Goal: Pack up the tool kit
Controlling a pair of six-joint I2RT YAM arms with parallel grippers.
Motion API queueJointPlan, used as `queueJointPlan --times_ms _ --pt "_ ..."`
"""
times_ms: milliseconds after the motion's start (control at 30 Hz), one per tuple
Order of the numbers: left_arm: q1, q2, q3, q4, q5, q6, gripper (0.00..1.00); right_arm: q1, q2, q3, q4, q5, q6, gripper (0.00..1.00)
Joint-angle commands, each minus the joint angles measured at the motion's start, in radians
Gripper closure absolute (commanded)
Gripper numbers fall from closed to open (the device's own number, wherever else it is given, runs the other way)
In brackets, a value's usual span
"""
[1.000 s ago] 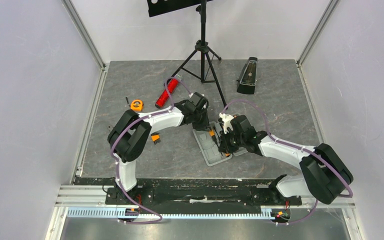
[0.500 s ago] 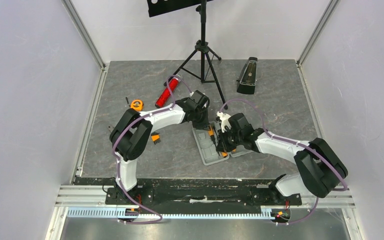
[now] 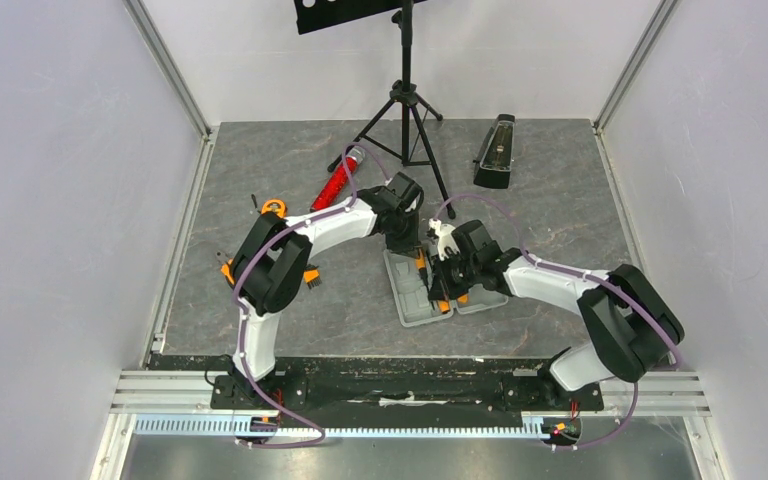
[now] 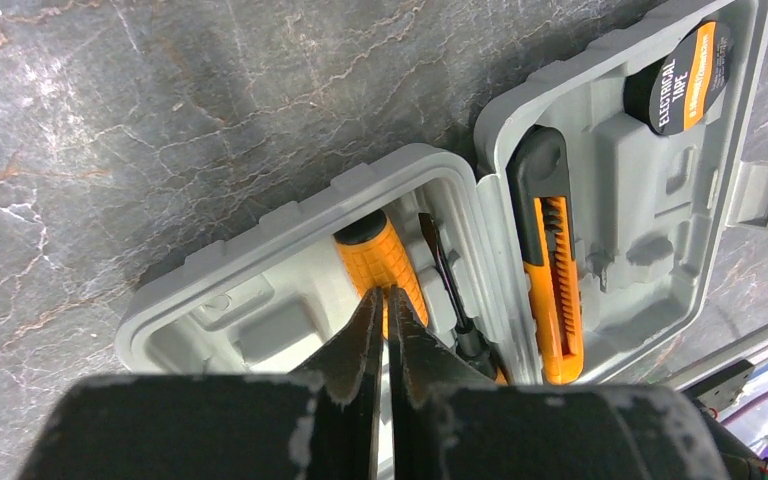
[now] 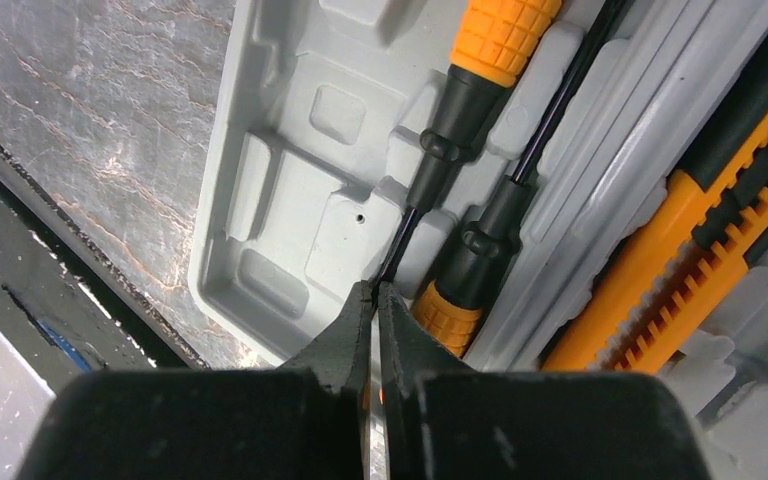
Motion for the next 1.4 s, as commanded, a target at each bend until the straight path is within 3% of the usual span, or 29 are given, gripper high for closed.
queueJointPlan --times_ms 0,133,433,533,733,1033,1367 --pt "-0.001 0.098 -0.013 -0.071 -0.056 0.078 0.93 -0.014 0.127 -0.084 -0.096 0.097 -0.062 1.00" --pt "-0.001 0.089 -0.026 -0.082 -0.075 0.093 0.93 -0.047 0.149 -0.100 -0.117 0.133 -0.078 1.00" --pt "-0.004 0.041 -0.078 -0.077 -0.103 0.108 0.93 -0.048 0.161 -0.065 -0.227 0.391 -0.123 1.00" --pt "-0.004 0.032 -0.096 -0.060 -0.105 0.101 0.93 -0.046 0.163 -0.054 -0.216 0.340 -0.131 1.00" --pt "-0.002 -0.007 -0.108 0.011 -0.119 0.059 0.90 -0.047 0.055 -0.015 -0.113 0.092 -0.122 0.96" --pt "-0.002 -0.078 -0.083 0.108 -0.116 0.002 0.77 -0.046 -0.074 0.150 -0.133 0.067 -0.108 0.84" --pt "-0.004 -0.169 -0.103 0.154 -0.103 -0.025 0.65 -0.042 -0.144 0.078 -0.142 0.059 -0.057 0.81"
